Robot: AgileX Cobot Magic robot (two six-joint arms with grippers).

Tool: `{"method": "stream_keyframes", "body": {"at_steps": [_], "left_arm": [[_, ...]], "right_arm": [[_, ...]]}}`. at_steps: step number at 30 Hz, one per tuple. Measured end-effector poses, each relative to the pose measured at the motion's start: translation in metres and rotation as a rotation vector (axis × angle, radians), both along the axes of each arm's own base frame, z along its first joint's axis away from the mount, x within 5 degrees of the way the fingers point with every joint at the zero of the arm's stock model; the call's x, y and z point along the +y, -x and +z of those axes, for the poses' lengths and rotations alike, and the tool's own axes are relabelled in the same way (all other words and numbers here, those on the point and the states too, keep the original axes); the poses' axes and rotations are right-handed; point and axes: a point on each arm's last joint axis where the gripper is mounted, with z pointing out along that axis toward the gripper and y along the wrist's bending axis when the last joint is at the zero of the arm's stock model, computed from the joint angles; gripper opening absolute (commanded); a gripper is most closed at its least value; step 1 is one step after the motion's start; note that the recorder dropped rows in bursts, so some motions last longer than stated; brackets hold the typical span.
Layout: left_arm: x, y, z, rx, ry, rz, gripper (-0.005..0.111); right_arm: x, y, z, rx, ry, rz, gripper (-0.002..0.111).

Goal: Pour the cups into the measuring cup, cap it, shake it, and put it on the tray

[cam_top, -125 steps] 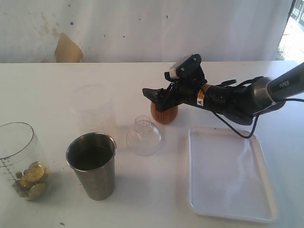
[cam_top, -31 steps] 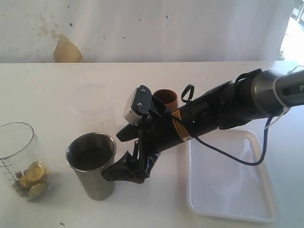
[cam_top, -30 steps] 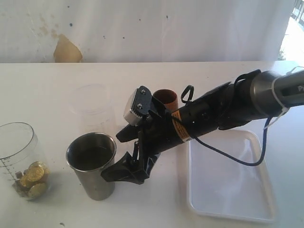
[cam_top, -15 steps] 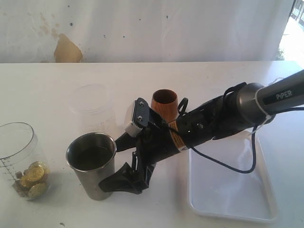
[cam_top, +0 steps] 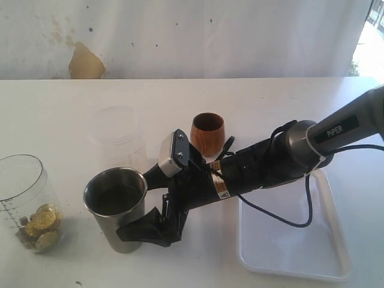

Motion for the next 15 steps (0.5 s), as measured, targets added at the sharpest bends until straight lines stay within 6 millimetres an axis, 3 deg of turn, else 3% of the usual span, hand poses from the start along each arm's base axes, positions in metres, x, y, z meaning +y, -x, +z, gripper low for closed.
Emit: {"method": "stream_keyframes", "body": {"at_steps": [15], "left_arm": [[0.0,0.0,0.0,0.0,0.0,0.0,0.0]], "right_arm": [[0.003,-0.007,-0.019,-0.066,-0.056,-0.054,0.105]]}}
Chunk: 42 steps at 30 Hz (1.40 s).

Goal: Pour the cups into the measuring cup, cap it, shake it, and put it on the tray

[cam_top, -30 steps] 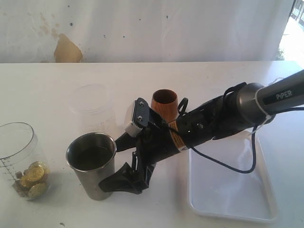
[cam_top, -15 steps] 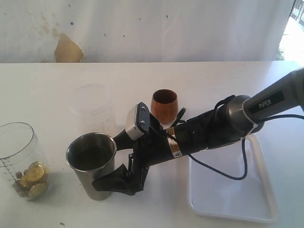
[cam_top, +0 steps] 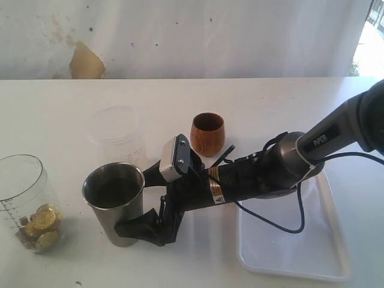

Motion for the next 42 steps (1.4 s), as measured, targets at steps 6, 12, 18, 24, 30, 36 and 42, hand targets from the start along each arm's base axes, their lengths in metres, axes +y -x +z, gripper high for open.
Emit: {"method": "stream_keyframes", "body": {"at_steps": [6,12,18,24,30,36,42], "left_arm": [[0.0,0.0,0.0,0.0,0.0,0.0,0.0],[0.0,0.0,0.0,0.0,0.0,0.0,0.0],[0.0,0.0,0.0,0.0,0.0,0.0,0.0],[0.0,0.0,0.0,0.0,0.0,0.0,0.0],[0.0,0.0,0.0,0.0,0.0,0.0,0.0],[0.0,0.0,0.0,0.0,0.0,0.0,0.0],[0.0,0.0,0.0,0.0,0.0,0.0,0.0]], "right_arm": [[0.001,0.001,0.0,0.004,-0.044,0.015,0.105],[0.002,0.003,0.002,-0.015,-0.07,0.034,0.105],[0.015,0.01,0.0,-0.032,-0.05,0.053,0.105],[0.019,0.007,0.001,-0.037,-0.063,-0.01,0.105],[0.019,0.005,-0.011,-0.006,-0.071,-0.044,0.105],[0.02,0.004,-0.021,0.004,-0.078,-0.044,0.105],[0.033,0.005,-0.016,-0.042,-0.089,-0.009,0.105]]}}
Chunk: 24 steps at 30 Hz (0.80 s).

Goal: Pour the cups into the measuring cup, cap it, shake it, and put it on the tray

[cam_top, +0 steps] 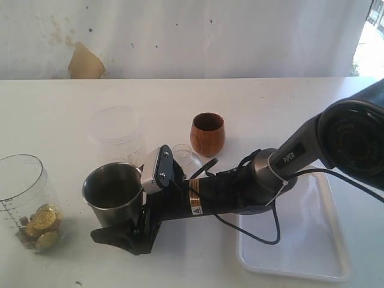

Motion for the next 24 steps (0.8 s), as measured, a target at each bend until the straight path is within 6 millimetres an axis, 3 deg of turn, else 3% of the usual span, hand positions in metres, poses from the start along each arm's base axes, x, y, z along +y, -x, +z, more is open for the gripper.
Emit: {"method": "stream_keyframes", "body": {"at_steps": [24], "left_arm": [[0.0,0.0,0.0,0.0,0.0,0.0,0.0]], "right_arm": [[0.0021,-0.0012,-0.0041,0.019,-0.011,-0.032,0.105]]}}
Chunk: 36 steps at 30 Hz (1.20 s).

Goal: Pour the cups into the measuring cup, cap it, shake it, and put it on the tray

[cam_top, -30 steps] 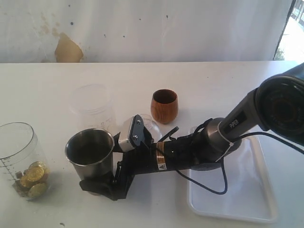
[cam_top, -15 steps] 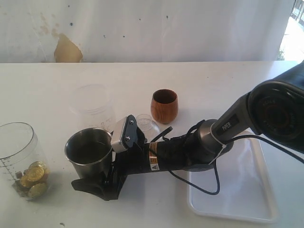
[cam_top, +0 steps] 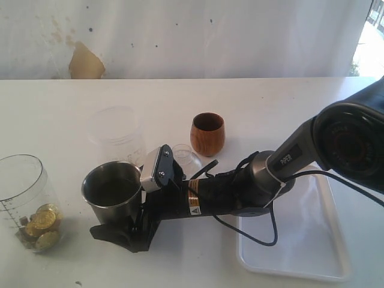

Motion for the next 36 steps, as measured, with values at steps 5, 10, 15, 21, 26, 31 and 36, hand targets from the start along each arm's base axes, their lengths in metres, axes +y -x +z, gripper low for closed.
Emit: {"method": "stream_keyframes", "body": {"at_steps": [5,10,15,21,26,31,36], "left_arm": [[0.0,0.0,0.0,0.0,0.0,0.0,0.0],[0.0,0.0,0.0,0.0,0.0,0.0,0.0],[0.0,0.0,0.0,0.0,0.0,0.0,0.0],[0.0,0.0,0.0,0.0,0.0,0.0,0.0],[0.0,0.0,0.0,0.0,0.0,0.0,0.0],[0.0,0.0,0.0,0.0,0.0,0.0,0.0],[0.0,0.0,0.0,0.0,0.0,0.0,0.0]], "right_arm": [[0.0,0.0,0.0,0.0,0.0,0.0,0.105],[0.0,0.0,0.0,0.0,0.0,0.0,0.105],[0.0,0.0,0.0,0.0,0.0,0.0,0.105],[0.0,0.0,0.0,0.0,0.0,0.0,0.103],[0.0,0.0,0.0,0.0,0.0,0.0,0.088],[0.0,0.0,0.0,0.0,0.0,0.0,0.062],[0.0001,-0.0009,0.0001,-0.003,0.004,-0.004,0.044]]}}
